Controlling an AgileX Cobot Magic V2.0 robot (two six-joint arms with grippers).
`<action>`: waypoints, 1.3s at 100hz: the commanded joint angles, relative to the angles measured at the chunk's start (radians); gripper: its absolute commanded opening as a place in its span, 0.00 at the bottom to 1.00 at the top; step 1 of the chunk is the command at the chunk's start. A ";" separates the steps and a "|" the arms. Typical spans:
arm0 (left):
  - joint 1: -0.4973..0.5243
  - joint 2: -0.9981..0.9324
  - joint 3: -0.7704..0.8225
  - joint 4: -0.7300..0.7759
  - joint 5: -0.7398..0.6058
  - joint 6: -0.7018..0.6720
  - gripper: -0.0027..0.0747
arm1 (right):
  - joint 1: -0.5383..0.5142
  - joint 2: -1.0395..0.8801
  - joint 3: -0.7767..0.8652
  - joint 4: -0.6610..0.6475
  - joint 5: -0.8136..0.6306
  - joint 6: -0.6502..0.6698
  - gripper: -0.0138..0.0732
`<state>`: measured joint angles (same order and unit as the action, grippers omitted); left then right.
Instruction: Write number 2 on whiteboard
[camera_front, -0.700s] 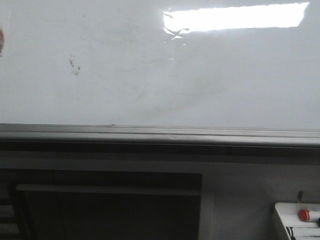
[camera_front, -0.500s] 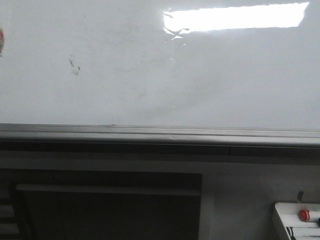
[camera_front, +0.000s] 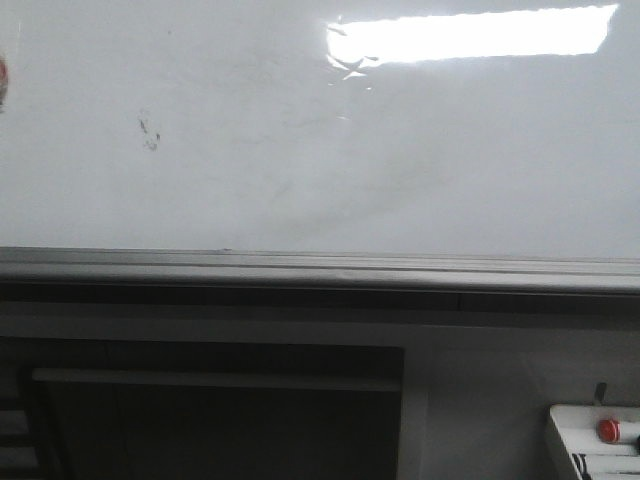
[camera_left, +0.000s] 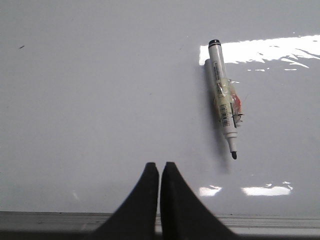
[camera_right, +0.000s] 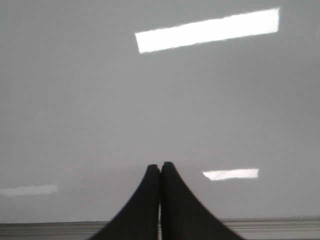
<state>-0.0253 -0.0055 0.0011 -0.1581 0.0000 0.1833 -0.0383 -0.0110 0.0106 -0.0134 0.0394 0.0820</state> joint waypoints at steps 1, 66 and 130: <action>0.003 -0.026 0.032 -0.006 -0.088 -0.008 0.01 | -0.006 -0.015 0.030 0.002 -0.083 -0.007 0.08; 0.003 0.044 -0.312 -0.045 0.080 -0.030 0.01 | -0.006 0.054 -0.282 -0.022 0.188 -0.009 0.08; -0.065 0.358 -0.668 -0.006 0.436 -0.030 0.01 | -0.006 0.518 -0.656 -0.022 0.561 -0.013 0.08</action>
<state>-0.0545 0.3351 -0.6330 -0.1589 0.5027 0.1647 -0.0383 0.4692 -0.6097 -0.0245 0.6587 0.0776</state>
